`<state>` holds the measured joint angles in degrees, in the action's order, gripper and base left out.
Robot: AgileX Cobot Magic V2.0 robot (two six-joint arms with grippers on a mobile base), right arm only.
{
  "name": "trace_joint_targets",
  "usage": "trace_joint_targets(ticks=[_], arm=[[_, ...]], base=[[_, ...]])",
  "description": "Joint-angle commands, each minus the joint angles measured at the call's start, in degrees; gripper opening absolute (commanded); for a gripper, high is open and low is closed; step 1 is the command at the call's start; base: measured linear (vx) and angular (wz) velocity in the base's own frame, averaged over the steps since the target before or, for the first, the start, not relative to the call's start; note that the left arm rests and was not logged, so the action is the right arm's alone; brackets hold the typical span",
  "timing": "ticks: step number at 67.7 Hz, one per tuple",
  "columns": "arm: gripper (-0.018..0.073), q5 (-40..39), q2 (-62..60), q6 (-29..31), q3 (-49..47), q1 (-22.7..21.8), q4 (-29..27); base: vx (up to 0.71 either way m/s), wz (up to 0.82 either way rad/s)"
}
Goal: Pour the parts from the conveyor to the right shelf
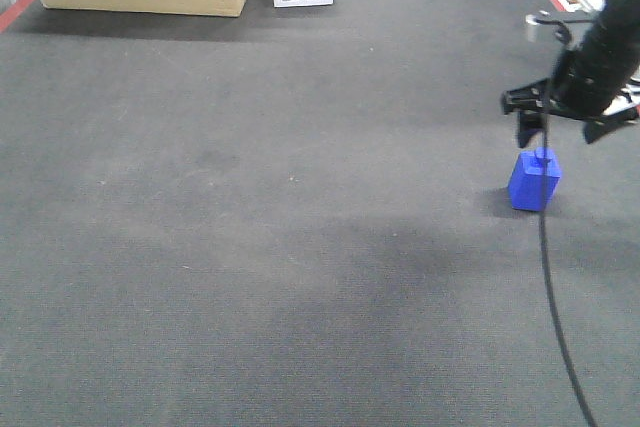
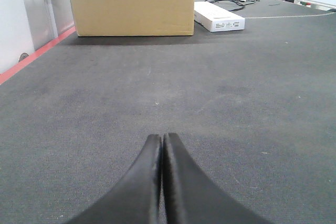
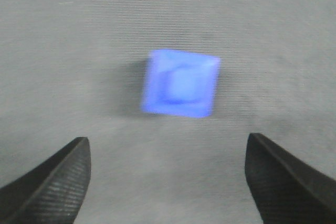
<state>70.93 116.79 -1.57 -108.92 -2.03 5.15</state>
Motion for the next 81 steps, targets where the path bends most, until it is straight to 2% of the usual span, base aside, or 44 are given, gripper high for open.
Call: trace_joint_targets(ticks=[1,8,21,29,45,81], arm=[[0.0563,2.0,-1.6,1.6,-2.0,-3.1,-1.1],[0.0563,1.7,-0.3,4.9,-2.0,-4.9,-4.2],[0.0563,-2.1,0.2,7.9,-2.0,-4.2,-8.2],[0.0563,-5.5,0.3,8.4,-2.0,-3.5,-7.5],[0.0563,-6.1,1.5,7.1,-2.1,-3.5,-4.6],[0.0563,-6.7,6.8,7.2,-7.1,-3.5,-7.0]], base=[[0.00,0.00],[0.00,0.00],[0.00,0.00],[0.00,0.00],[0.00,0.00],[0.00,0.00]])
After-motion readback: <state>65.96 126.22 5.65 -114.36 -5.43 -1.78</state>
